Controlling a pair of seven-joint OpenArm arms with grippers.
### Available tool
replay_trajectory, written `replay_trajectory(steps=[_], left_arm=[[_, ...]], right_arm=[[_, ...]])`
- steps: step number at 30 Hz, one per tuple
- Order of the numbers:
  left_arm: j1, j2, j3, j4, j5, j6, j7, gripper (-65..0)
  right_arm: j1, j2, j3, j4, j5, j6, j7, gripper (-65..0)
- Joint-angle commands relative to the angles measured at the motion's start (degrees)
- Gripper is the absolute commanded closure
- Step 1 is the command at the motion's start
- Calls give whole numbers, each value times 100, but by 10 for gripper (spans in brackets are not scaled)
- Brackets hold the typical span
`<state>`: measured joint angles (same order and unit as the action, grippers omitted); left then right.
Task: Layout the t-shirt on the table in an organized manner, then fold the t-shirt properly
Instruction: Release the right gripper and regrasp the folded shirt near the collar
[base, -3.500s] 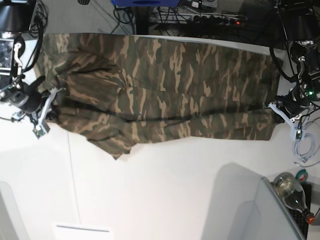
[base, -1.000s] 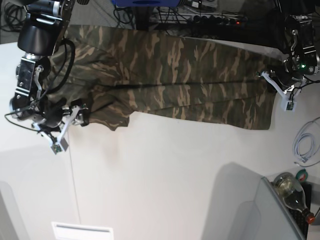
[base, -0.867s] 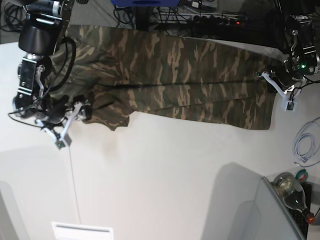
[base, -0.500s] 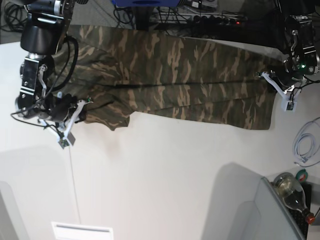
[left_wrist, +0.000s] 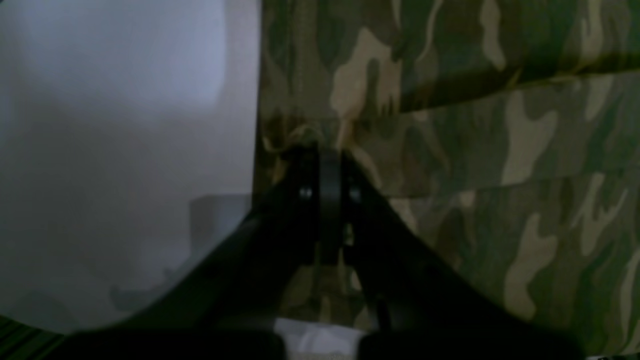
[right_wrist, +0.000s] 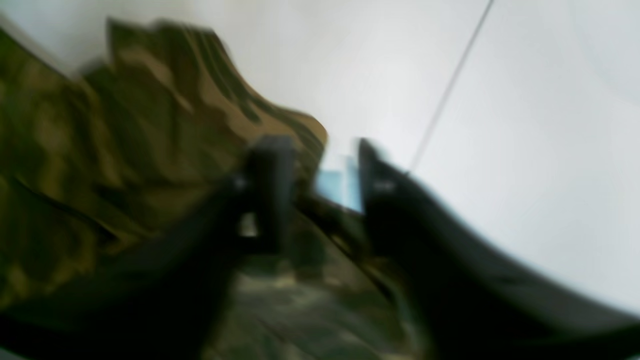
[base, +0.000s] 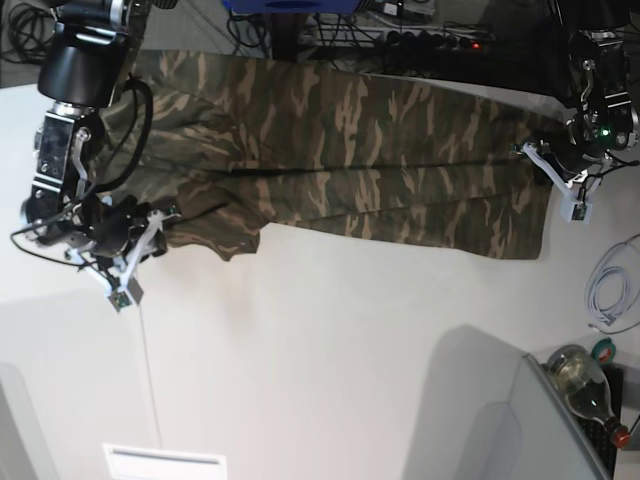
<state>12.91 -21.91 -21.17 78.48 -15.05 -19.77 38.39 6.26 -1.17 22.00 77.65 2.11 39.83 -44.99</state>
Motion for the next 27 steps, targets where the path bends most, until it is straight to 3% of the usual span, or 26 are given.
replay_trajectory(steps=[1,3,5,12,16,19,24,27], left_arm=[[-20,-99,-24,69,-29,3,-72,0],[-20,-99,-24,69,-29,3,-63,0],[-20,-99,-24,69,-29,3,-63,0],[-20,-108,-68,69,-29,3,-63,0],[-20,-134,-77,-2,-29,3,-63,0],[-29,-143,-77,-230,-29,3,-90,0],[-29,-143,-77,-292,-29,3,-90,0],[-29,-143,-77,-274,-29,3,-90,0]], right_arm=[[134,-72,81,73,66,17,90,-365],[231,-142,125,-50,57,17,90,-509],[345,-151,125,-297,48,17,99,-540],[714,-98,161,-1035,48,17,231,-444],[741,-54,152,-1272,40,17,460,-440],[741,69,134,-1404,48,-252,460,-440],[714,86,152,-1422,48,-287,460,-437],[714,86,125,-1431,48,-304,416,-357]])
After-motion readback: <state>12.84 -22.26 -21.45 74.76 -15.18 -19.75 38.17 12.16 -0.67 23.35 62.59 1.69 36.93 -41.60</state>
